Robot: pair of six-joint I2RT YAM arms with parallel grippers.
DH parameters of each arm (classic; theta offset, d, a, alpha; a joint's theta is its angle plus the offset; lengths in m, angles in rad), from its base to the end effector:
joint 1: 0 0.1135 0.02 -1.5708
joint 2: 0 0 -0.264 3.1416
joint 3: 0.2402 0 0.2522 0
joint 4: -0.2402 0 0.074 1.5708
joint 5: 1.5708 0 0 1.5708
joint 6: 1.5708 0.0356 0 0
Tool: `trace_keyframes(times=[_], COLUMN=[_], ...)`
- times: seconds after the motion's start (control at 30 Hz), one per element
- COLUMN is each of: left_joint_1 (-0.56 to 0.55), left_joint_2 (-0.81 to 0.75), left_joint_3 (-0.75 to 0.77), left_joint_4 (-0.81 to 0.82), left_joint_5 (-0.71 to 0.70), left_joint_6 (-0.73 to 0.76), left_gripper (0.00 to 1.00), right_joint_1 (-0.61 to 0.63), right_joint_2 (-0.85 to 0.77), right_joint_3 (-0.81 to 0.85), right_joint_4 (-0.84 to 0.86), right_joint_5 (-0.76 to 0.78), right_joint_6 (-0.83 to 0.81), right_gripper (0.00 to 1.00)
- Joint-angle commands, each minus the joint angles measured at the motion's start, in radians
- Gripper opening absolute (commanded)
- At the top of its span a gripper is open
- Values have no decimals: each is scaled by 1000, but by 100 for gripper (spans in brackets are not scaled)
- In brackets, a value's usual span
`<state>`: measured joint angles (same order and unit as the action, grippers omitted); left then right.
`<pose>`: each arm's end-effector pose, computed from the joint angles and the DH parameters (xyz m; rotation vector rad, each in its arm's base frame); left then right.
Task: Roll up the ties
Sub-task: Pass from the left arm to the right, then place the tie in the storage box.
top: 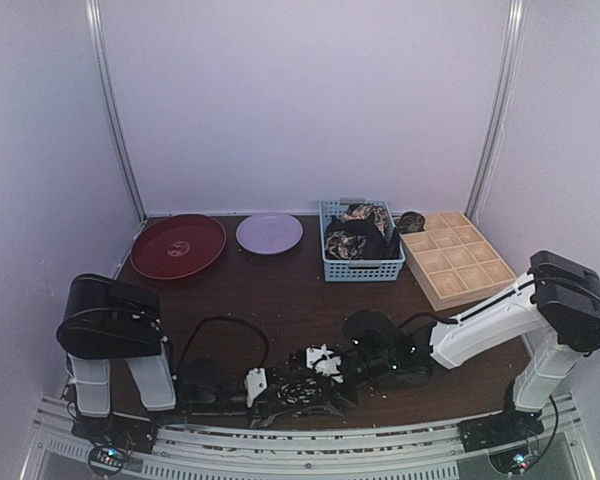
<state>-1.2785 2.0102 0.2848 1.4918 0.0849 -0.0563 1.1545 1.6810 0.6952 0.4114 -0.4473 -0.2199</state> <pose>0.0721 -0.2502 0.0758 1.1573 1.5393 -1.0053 0.1167 0.3020 0.1472 -1.6369 1.5574 1.0048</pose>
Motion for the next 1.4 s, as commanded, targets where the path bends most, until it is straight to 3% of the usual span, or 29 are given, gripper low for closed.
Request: trace_keyframes(times=[0.0,0.33,0.6,0.73,0.97,1.13,1.37], left_joint_1=[-8,-12,-12,-3,135,140,140], left_joint_2=[19,-10,-79,-149,-249,-247,-332], left_joint_3=[-7,-63,-150,-184,-201,-211,-209], left_joint_4=[11,44,61,35,-4,-2,-117], left_joint_5=[-31,-109,-226,-317,-110,-128,-202], left_joint_6=[24,1,-66,-125,-251,-279,-303], left_gripper=[53,66,71,74,61,58,59], right_joint_1=[4,4,4,5,29,46,46], right_joint_2=[34,71,77,59,62,97,70], right_joint_3=[25,45,55,64,90,125,112], right_joint_4=[-24,-19,-32,-89,-160,-201,-217], right_joint_5=[31,52,198,307,337,364,376], right_joint_6=[-21,2,44,74,109,116,143], right_gripper=[77,55,38,40,46,50,37])
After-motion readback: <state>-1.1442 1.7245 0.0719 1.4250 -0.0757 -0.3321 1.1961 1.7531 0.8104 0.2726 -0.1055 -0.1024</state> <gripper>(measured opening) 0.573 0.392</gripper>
